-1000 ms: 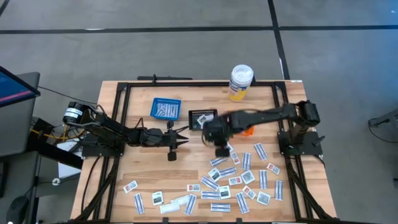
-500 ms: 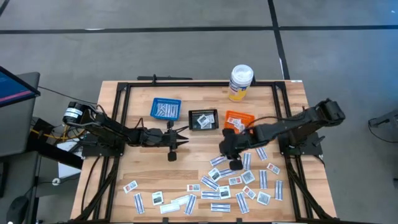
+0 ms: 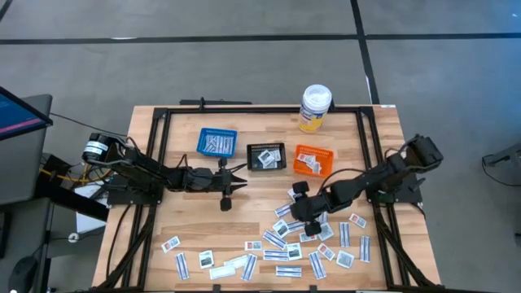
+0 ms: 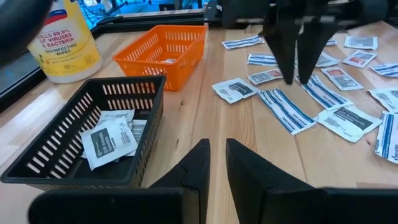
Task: Pick & Place First Aid Supplies
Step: Put the bandage into the blue container
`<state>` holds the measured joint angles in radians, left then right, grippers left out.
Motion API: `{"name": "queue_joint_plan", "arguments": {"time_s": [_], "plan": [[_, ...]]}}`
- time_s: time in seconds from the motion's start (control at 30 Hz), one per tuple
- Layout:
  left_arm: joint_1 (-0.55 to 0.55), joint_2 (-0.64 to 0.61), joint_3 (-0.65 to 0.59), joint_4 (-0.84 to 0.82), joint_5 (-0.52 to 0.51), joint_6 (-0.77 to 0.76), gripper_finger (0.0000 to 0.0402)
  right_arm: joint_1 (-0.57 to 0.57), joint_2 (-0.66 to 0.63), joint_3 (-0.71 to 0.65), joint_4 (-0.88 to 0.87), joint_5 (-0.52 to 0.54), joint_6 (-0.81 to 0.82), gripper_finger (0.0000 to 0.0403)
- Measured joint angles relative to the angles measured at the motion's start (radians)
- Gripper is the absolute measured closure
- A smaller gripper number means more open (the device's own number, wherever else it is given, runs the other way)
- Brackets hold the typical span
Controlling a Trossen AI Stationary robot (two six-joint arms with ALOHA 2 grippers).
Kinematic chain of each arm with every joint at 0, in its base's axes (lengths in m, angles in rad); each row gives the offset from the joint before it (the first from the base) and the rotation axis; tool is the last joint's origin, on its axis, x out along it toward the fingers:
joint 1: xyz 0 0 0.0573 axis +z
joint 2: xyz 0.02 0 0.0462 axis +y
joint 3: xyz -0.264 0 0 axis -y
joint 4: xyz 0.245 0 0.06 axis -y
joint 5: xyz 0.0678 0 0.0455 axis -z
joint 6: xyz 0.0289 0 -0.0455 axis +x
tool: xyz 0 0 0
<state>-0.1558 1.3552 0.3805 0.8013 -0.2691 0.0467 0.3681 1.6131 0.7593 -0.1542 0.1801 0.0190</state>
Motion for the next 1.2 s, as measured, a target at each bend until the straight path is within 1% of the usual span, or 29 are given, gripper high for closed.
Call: {"name": "queue_joint_plan", "arguments": {"time_s": [0.2, 0.4, 0.5, 0.67, 0.77, 0.83, 0.93, 1.0, 1.13, 1.2], "plan": [[0.0, 0.0, 0.0, 0.0, 0.0, 0.0, 0.0348, 0.006, 0.069, 0.0, -0.002, 0.096, -0.027, 0.032], [0.0, 0.0, 0.0, 0.001, 0.0, 0.0, 0.0348, 0.006, 0.076, 0.0, -0.001, 0.109, -0.022, 0.0321], [0.0, 0.0, 0.0, 0.001, 0.001, 0.0, 0.0348, 0.006, 0.076, 0.0, 0.0, 0.114, -0.022, 0.0336], [0.0, 0.0, 0.0, 0.001, 0.001, 0.0, 0.0348, -0.002, 0.077, 0.0, 0.005, 0.111, -0.027, 0.0393], [0.0, 0.0, 0.0, 0.001, 0.001, 0.0, 0.0348, 0.008, 0.069, 0.007, -0.003, 0.106, -0.035, 0.0393], [0.0, 0.0, 0.0, 0.001, 0.001, 0.0, 0.0348, 0.012, 0.069, 0.035, -0.008, 0.091, -0.037, 0.0394], [0.0, 0.0, 0.0, 0.007, 0.002, 0.0, 0.0348, 0.011, 0.038, 0.098, -0.062, 0.059, -0.049, 0.0401], [0.0, 0.0, 0.0, 0.012, 0.003, -0.002, 0.0348, 0.009, 0.004, 0.151, -0.123, 0.042, -0.047, 0.0398], [0.0, 0.0, -0.001, 0.037, 0.044, -0.032, 0.0348, 0.014, -0.107, 0.248, -0.268, 0.03, -0.053, 0.0397], [0.0, 0.0, 0.0, 0.054, 0.075, -0.025, 0.0348, 0.022, -0.177, 0.266, -0.285, 0.03, -0.086, 0.0401]]}}
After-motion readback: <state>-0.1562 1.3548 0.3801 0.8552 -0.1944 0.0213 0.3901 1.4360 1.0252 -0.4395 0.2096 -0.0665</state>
